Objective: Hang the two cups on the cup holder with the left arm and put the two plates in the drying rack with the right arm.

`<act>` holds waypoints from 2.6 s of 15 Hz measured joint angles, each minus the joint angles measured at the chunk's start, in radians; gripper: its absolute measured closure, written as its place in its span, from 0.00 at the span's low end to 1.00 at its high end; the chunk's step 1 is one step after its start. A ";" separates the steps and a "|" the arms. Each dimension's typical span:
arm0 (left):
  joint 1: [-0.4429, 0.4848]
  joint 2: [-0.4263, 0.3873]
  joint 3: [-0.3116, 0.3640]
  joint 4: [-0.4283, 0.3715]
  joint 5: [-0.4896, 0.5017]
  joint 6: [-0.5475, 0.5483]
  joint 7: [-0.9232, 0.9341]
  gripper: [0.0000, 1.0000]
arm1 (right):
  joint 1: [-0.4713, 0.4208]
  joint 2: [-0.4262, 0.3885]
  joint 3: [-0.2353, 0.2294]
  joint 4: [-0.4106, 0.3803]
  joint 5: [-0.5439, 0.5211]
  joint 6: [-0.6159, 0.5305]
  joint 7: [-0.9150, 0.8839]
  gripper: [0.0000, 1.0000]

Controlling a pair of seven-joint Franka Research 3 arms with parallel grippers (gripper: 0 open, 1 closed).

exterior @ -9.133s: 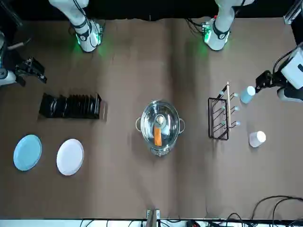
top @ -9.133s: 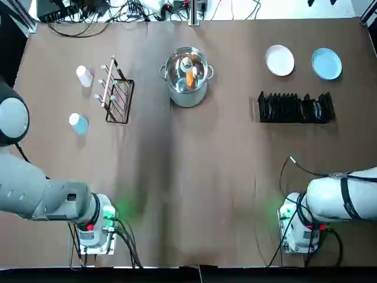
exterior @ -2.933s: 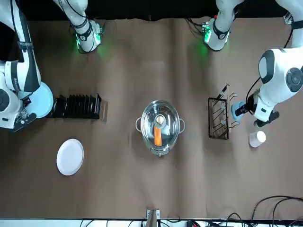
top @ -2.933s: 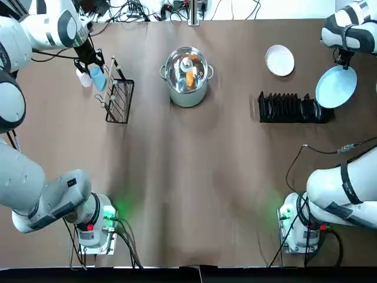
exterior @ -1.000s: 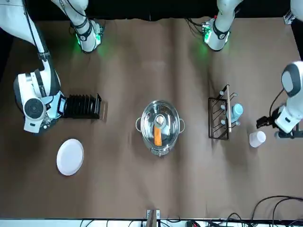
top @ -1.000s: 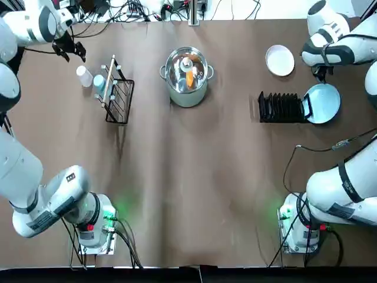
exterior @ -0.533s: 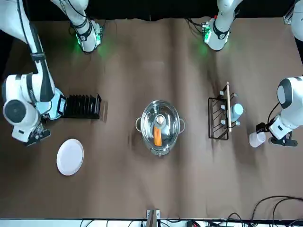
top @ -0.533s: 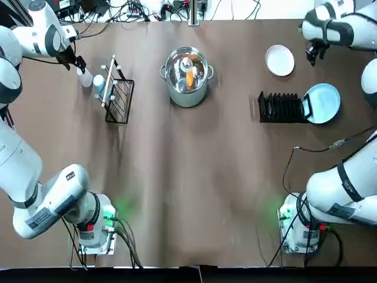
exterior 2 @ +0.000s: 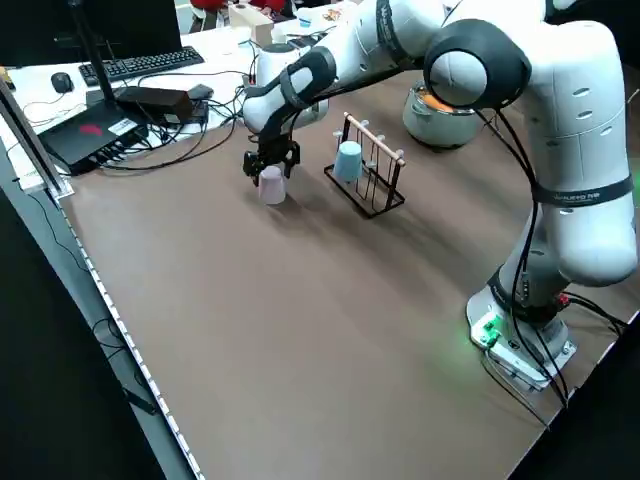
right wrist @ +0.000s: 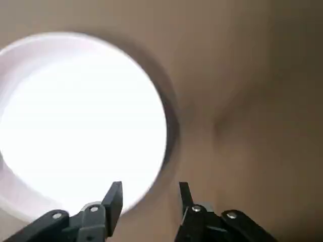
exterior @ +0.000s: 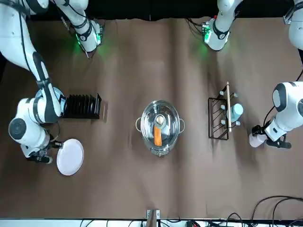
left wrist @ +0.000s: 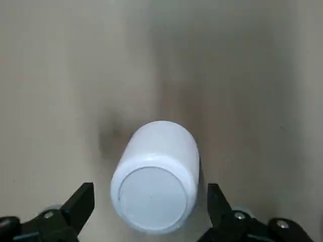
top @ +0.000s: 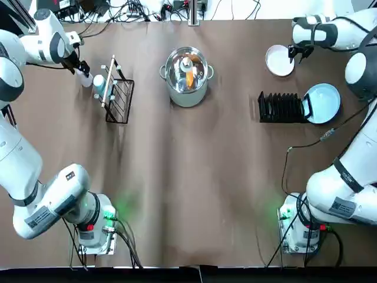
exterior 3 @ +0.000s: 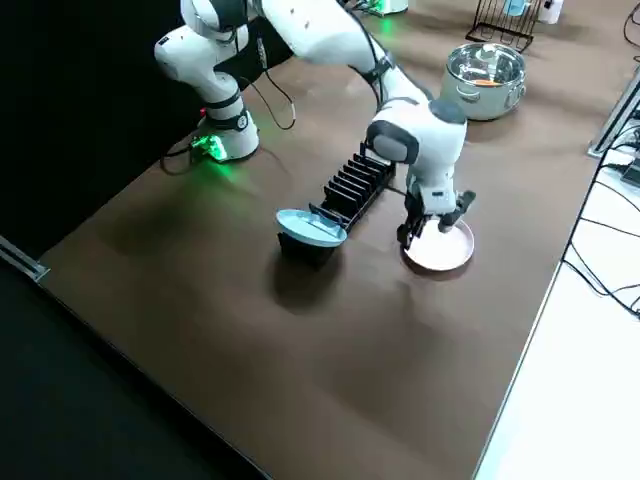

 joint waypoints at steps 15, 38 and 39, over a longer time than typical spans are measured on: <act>0.006 -0.116 -0.129 0.039 -0.007 -0.149 -0.342 0.33 | -0.024 0.070 -0.002 0.024 0.012 0.101 0.263 0.96; -0.001 -0.292 -0.312 -0.060 -0.188 -0.329 -0.698 0.33 | -0.028 -0.370 0.002 -0.195 -0.306 -0.484 -0.498 0.96; -0.001 -0.289 -0.311 -0.061 -0.188 -0.328 -0.698 0.33 | -0.023 -0.371 0.003 -0.211 -0.338 -0.483 -0.494 0.96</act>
